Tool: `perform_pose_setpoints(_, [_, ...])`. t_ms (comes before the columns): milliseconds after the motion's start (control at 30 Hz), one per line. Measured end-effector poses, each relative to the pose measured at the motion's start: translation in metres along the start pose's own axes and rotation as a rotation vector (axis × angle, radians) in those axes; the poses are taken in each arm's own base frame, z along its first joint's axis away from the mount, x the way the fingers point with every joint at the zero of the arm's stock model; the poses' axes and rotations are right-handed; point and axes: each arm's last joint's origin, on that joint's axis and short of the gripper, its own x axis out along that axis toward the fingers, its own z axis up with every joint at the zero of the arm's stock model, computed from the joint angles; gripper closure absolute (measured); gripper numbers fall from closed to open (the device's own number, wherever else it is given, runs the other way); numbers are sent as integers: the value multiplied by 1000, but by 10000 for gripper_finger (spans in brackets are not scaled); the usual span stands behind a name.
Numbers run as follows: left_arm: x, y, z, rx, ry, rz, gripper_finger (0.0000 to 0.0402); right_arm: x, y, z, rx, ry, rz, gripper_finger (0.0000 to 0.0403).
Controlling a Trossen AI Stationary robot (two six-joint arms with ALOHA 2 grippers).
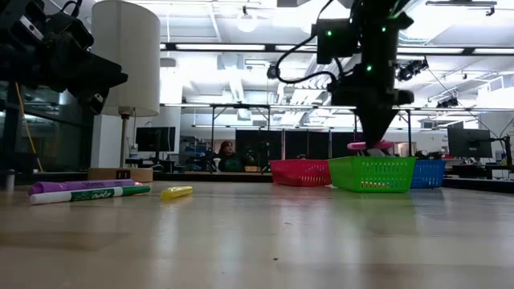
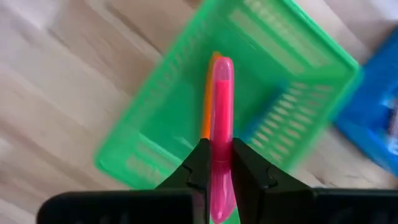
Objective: Pick & Place Markers
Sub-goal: Put the pink pen in the green bin
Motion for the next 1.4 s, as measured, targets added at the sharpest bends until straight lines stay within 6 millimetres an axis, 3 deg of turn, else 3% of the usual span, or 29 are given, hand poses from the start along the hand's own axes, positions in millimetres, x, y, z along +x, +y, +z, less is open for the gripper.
perform_pose_setpoints(267, [0,0,0,0,1,0,318,21,-3,6,84,-68,88,373])
perform_pose_setpoints(833, [0,0,0,0,0,0,318,24,-5,2,89,-51,65,353])
perform_pose_setpoints(1400, [0,0,0,0,0,0,318,24,-5,2,103,-54,52,242])
